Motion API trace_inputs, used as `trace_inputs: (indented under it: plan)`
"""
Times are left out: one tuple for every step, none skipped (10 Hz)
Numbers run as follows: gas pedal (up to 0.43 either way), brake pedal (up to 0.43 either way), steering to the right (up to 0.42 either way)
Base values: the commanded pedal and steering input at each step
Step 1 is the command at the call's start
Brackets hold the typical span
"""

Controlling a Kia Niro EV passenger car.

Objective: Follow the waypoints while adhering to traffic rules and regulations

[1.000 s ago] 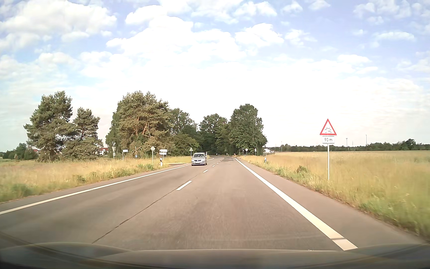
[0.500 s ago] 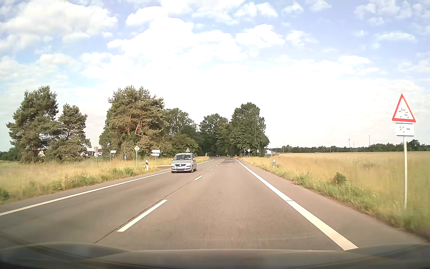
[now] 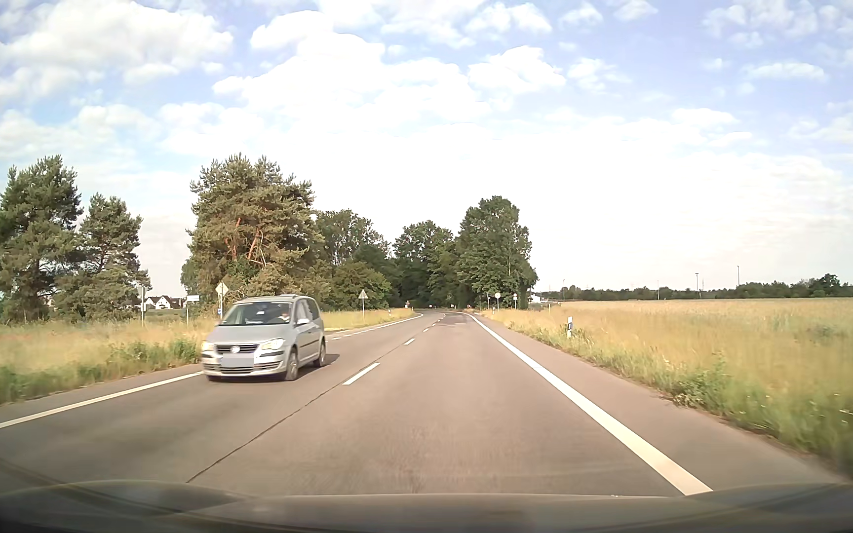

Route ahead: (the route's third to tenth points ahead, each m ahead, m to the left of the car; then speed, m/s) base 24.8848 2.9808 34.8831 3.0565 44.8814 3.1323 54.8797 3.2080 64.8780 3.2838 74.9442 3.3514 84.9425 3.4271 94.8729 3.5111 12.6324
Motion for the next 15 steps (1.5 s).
trace_inputs:
  plan:
    - [0.047,0.03,0.001]
    - [0.047,0.03,0.001]
    - [0.047,0.03,0.001]
    - [0.047,0.03,0.001]
    - [0.047,0.03,0.001]
    - [0.047,0.03,0.001]
    - [0.047,0.03,0.001]
    - [0.059,0.03,0.001]
    - [0.059,0.03,0.001]
    - [0.059,0.03,0.001]
    - [0.059,0.03,0.001]
    - [0.059,0.03,0.001]
    - [0.059,0.03,0.001]
    - [0.059,0.03,0.001]
    - [0.059,0.03,0.001]
